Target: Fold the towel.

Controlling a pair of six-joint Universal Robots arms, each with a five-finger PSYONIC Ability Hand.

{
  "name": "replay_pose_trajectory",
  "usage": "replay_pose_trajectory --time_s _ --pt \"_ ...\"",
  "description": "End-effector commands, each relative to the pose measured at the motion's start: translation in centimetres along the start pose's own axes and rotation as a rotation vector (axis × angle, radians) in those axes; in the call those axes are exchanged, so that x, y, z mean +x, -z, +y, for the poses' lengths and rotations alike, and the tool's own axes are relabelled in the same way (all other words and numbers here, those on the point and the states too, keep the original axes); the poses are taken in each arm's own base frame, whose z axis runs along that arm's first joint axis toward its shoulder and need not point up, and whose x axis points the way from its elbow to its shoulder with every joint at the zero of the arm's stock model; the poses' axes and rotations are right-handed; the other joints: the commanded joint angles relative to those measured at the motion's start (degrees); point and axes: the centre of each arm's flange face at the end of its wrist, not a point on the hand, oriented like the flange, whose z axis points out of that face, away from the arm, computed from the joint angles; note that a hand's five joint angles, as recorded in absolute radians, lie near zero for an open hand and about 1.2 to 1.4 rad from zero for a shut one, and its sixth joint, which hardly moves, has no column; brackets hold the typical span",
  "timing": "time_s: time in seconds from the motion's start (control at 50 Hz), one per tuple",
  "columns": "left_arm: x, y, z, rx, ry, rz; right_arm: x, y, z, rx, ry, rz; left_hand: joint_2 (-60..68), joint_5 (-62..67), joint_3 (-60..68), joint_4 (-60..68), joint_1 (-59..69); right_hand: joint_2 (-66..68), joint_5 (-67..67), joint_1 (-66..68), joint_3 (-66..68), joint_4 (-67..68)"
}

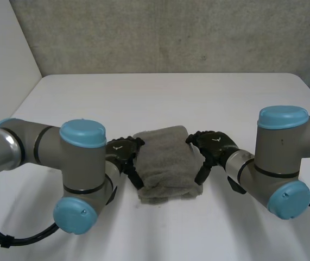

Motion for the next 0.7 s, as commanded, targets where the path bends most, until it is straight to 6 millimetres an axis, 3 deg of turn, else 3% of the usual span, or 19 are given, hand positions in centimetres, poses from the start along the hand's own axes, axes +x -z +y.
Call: replay_pose_trajectory --time_s 0.02,0.18,0.22,0.24,0.26,0.28,0.32,0.34,0.38,0.4,0.42,0.44,0.46,0.48,0.54,0.6,0.7 --pt "0.4 0.6 -1.2 0.036 0.003 0.02 -0.1 0.1 -0.5 0.011 0.044 -0.004 0.88 -1.08 0.88 0.79 0.32 -4.15 -3.42 -3.58 -3.73 -4.91" --pt "1.9 1.9 -2.6 0.082 -0.007 0.059 -0.8 0.7 -1.8 0.049 0.067 -0.009 0.72 -1.25 0.72 0.62 0.15 -4.15 -3.42 -3.58 -3.73 -4.91" --pt "2.0 2.9 -4.4 0.13 -0.002 0.067 -0.6 1.7 -4.2 0.116 0.077 0.005 0.55 -1.41 0.55 0.46 -0.02 -4.15 -3.42 -3.58 -3.73 -4.91" --pt "2.0 2.9 -4.5 0.131 -0.002 0.067 -0.6 1.7 -4.3 0.116 0.077 0.005 0.55 -1.41 0.55 0.46 -0.02 -4.15 -3.42 -3.58 -3.73 -4.91" --pt "2.0 3.7 -5.9 0.168 0.002 0.07 -0.2 2.6 -5.9 0.166 0.082 0.02 0.55 -1.41 0.55 0.46 -0.02 -4.15 -3.42 -3.58 -3.73 -4.91" --pt "2.0 3.7 -5.9 0.169 0.002 0.07 -0.2 2.6 -5.9 0.166 0.082 0.02 0.55 -1.41 0.55 0.46 -0.02 -4.15 -3.42 -3.58 -3.73 -4.91" --pt "1.6 5.6 -9.3 0.258 0.016 0.065 -0.1 5.1 -9.8 0.287 0.109 0.044 0.5 -1.46 0.5 0.41 -0.06 -4.15 -3.42 -3.58 -3.73 -4.91" --pt "1.6 5.6 -9.3 0.259 0.016 0.065 -0.1 5.1 -9.8 0.287 0.109 0.045 0.5 -1.46 0.5 0.41 -0.06 -4.15 -3.42 -3.58 -3.73 -4.91" --pt "0.5 7.7 -12.9 0.352 0.037 0.043 0.1 7.9 -13.5 0.404 0.126 0.073 0.5 -1.46 0.5 0.41 -0.06 -4.15 -3.42 -3.58 -3.73 -4.91" --pt "0.4 7.7 -13.0 0.352 0.037 0.043 0.1 7.9 -13.5 0.405 0.126 0.073 0.5 -1.46 0.5 0.41 -0.06 -4.15 -3.42 -3.58 -3.73 -4.91" --pt "-0.7 8.6 -14.6 0.388 0.05 0.015 0.8 9.0 -14.8 0.444 0.126 0.111 0.5 -1.46 0.5 0.41 -0.06 -4.15 -3.42 -3.58 -3.73 -4.91" --pt "-0.8 8.6 -14.6 0.388 0.05 0.014 1.9 9.9 -15.6 0.458 0.117 0.171 0.5 -1.46 0.5 0.41 -0.06 -4.15 -3.42 -3.58 -3.73 -4.91" --pt "-2.0 9.5 -15.9 0.41 0.059 -0.018 1.9 9.9 -15.6 0.458 0.117 0.172 0.5 -1.46 0.5 0.41 -0.06 -4.15 -3.42 -3.58 -3.73 -4.91" --pt "-3.3 10.3 -16.8 0.416 0.067 -0.051 3.2 10.8 -16.1 0.462 0.102 0.242 0.55 -1.42 0.55 0.45 -0.02 -4.15 -3.42 -3.58 -3.73 -4.91" --pt "-4.8 11.7 -17.7 0.397 0.047 -0.091 4.3 12.2 -16.6 0.461 0.088 0.327 0.5 -1.46 0.5 0.41 -0.06 -4.15 -3.42 -3.58 -3.73 -4.91" --pt "-5.4 12.8 -17.7 0.358 0.005 -0.108 4.7 13.4 -16.9 0.462 0.084 0.364 0.5 -1.46 0.5 0.41 -0.06 -4.15 -3.42 -3.58 -3.73 -4.91" --pt "-6.0 14.1 -17.4 0.341 -0.012 -0.121 5.0 13.7 -16.5 0.431 0.073 0.369 0.5 -1.46 0.5 0.41 -0.06 -4.15 -3.42 -3.58 -3.73 -4.91"
